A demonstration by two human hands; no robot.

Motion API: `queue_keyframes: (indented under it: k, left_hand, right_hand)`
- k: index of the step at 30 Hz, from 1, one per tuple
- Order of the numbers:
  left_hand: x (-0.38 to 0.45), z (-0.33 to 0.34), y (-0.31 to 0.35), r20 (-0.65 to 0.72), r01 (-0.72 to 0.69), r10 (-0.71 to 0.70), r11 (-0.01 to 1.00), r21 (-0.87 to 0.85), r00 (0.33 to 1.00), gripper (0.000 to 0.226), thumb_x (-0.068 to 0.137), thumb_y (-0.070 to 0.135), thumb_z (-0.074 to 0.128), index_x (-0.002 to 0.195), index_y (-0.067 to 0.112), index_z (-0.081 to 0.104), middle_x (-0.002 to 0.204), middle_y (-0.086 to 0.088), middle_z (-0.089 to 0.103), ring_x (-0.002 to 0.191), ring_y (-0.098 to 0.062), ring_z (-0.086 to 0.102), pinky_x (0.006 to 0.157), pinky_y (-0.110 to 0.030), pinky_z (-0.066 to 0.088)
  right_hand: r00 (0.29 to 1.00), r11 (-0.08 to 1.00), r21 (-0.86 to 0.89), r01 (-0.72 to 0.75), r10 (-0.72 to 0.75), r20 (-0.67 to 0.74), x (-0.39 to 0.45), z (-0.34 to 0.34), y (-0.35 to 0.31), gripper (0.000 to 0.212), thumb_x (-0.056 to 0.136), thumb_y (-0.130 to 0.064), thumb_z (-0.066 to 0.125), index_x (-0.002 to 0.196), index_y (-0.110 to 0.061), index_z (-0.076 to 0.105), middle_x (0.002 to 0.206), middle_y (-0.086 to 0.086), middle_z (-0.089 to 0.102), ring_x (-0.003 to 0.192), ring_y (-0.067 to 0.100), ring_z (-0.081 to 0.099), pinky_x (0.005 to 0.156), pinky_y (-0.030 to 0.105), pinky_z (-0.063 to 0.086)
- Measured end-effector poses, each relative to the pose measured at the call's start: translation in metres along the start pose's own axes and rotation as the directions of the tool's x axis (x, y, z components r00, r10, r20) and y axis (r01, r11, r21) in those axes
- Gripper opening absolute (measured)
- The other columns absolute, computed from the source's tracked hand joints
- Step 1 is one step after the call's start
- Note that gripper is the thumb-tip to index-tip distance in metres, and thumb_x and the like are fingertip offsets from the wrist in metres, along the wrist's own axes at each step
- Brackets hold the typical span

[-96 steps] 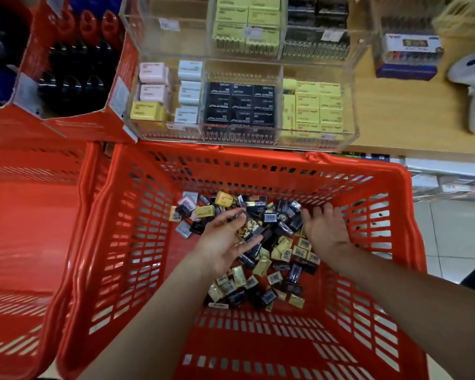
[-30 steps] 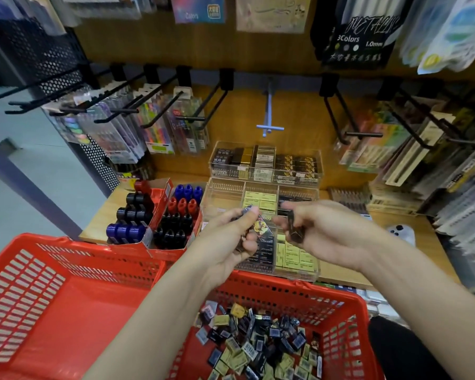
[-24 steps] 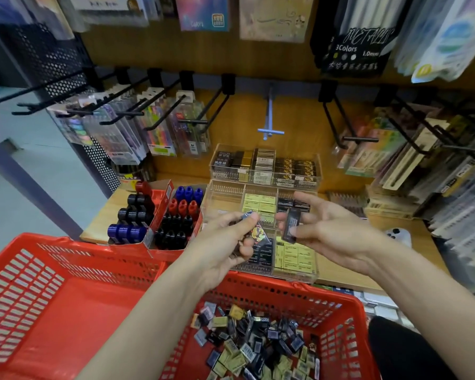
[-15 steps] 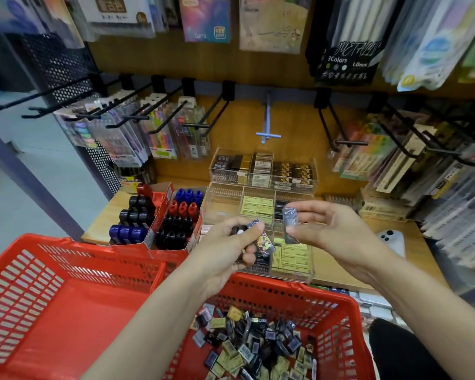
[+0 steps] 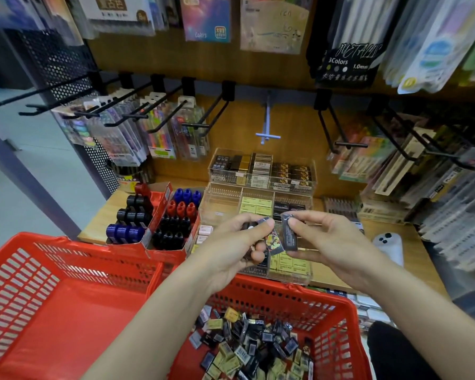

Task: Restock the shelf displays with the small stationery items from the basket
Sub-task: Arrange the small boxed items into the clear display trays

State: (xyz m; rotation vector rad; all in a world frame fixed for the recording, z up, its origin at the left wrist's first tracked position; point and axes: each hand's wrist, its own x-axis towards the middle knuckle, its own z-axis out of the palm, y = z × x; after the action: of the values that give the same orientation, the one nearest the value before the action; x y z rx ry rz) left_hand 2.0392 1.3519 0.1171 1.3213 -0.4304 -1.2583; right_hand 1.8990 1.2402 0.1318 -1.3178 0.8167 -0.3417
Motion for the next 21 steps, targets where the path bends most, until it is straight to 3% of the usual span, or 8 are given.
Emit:
queue_keyframes:
  k: [3, 6, 10, 14, 21]
  left_hand:
    - [0.0006, 0.0014, -0.0007, -0.003, -0.016, 0.017, 1.0, 0.008, 1.0, 0.018, 0.093, 0.023, 0.066, 0.106, 0.012, 0.065, 0.066, 0.0, 0.049, 0.054, -0.009, 0.045, 0.048, -0.016, 0.042]
    - [0.0007, -0.0004, -0.0003, -0.035, -0.042, 0.041, 0.998, -0.04, 0.999, 0.018, 0.094, 0.019, 0.065, 0.108, 0.008, 0.064, 0.071, -0.002, 0.049, 0.055, -0.008, 0.045, 0.048, -0.015, 0.043]
    - [-0.0012, -0.0014, 0.0005, -0.023, -0.071, 0.069, 0.993, -0.098, 0.997, 0.023, 0.092, 0.02, 0.066, 0.112, 0.007, 0.065, 0.071, -0.002, 0.054, 0.056, -0.008, 0.048, 0.05, -0.016, 0.044]
    - [-0.0005, -0.002, 0.0007, -0.002, -0.063, 0.064, 0.978, -0.198, 0.998, 0.021, 0.091, 0.019, 0.066, 0.109, 0.009, 0.064, 0.07, 0.0, 0.055, 0.056, -0.007, 0.05, 0.051, -0.016, 0.044]
    - [0.0022, 0.0007, -0.0024, -0.015, -0.103, 0.101, 0.981, -0.162, 0.995, 0.018, 0.091, 0.016, 0.067, 0.108, 0.008, 0.067, 0.073, -0.001, 0.058, 0.061, -0.008, 0.053, 0.054, -0.017, 0.046]
  right_hand:
    - [0.991, 0.984, -0.139, 0.111, -0.099, 0.093, -0.0019, 0.0035, 0.0036, 0.022, 0.097, -0.023, 0.057, 0.108, -0.022, 0.075, 0.106, -0.004, 0.075, 0.102, 0.012, 0.069, 0.084, 0.024, 0.057]
    - [0.972, 0.992, -0.073, 0.099, -0.081, 0.219, -0.0044, 0.0026, 0.0027, 0.028, 0.1, -0.019, 0.052, 0.121, -0.023, 0.07, 0.123, -0.008, 0.069, 0.114, 0.009, 0.064, 0.094, 0.023, 0.052]
    - [0.988, 0.987, -0.087, 0.138, -0.132, 0.074, -0.0047, 0.0008, 0.0027, 0.031, 0.09, -0.006, 0.066, 0.116, -0.021, 0.072, 0.103, -0.001, 0.075, 0.099, 0.011, 0.07, 0.084, 0.019, 0.055]
    - [0.991, 0.993, 0.018, 0.116, -0.115, -0.061, -0.0023, 0.0, 0.0018, 0.032, 0.075, 0.0, 0.078, 0.105, -0.013, 0.074, 0.094, 0.009, 0.074, 0.083, 0.019, 0.073, 0.073, 0.024, 0.059]
    - [0.982, 0.984, -0.06, 0.17, -0.174, -0.068, -0.0002, 0.0028, 0.0045, 0.026, 0.076, -0.009, 0.08, 0.1, -0.017, 0.077, 0.092, 0.01, 0.075, 0.081, 0.017, 0.073, 0.072, 0.025, 0.058]
